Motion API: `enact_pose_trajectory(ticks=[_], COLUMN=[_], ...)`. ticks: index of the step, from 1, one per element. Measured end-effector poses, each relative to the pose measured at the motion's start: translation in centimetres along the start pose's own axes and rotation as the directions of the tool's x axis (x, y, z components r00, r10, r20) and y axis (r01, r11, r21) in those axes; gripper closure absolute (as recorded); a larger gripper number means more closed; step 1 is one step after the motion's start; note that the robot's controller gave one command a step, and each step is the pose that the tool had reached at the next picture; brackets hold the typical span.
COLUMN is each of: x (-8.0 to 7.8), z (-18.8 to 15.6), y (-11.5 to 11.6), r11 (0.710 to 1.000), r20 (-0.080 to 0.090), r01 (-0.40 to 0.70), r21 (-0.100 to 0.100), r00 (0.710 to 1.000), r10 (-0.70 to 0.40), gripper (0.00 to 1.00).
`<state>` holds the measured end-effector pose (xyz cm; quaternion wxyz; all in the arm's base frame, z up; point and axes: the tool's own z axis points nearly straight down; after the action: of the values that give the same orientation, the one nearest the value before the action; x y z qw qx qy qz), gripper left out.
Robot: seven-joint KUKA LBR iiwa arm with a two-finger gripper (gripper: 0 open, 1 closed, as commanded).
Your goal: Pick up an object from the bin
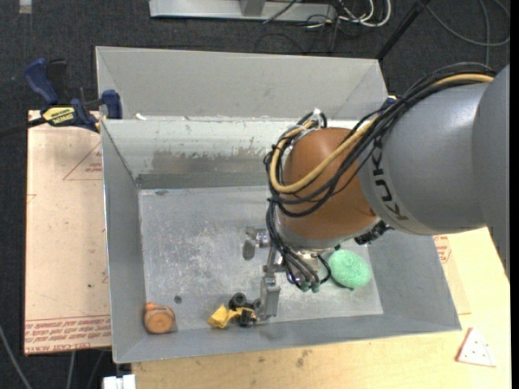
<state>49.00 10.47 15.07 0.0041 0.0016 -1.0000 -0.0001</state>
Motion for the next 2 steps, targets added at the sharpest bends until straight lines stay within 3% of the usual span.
enact_pose_trajectory(ticks=[1, 2], x=[-0.2, -0.1], z=[-0.4, 2.1], y=[0.0, 0.4], r11=[1.0, 0.997], r20=[0.007, 0.017], r01=[-0.003, 0.073], r21=[-0.001, -0.001], r00=[1.0, 0.997], r10=[0.003, -0.073], gripper=[0.0, 0.0])
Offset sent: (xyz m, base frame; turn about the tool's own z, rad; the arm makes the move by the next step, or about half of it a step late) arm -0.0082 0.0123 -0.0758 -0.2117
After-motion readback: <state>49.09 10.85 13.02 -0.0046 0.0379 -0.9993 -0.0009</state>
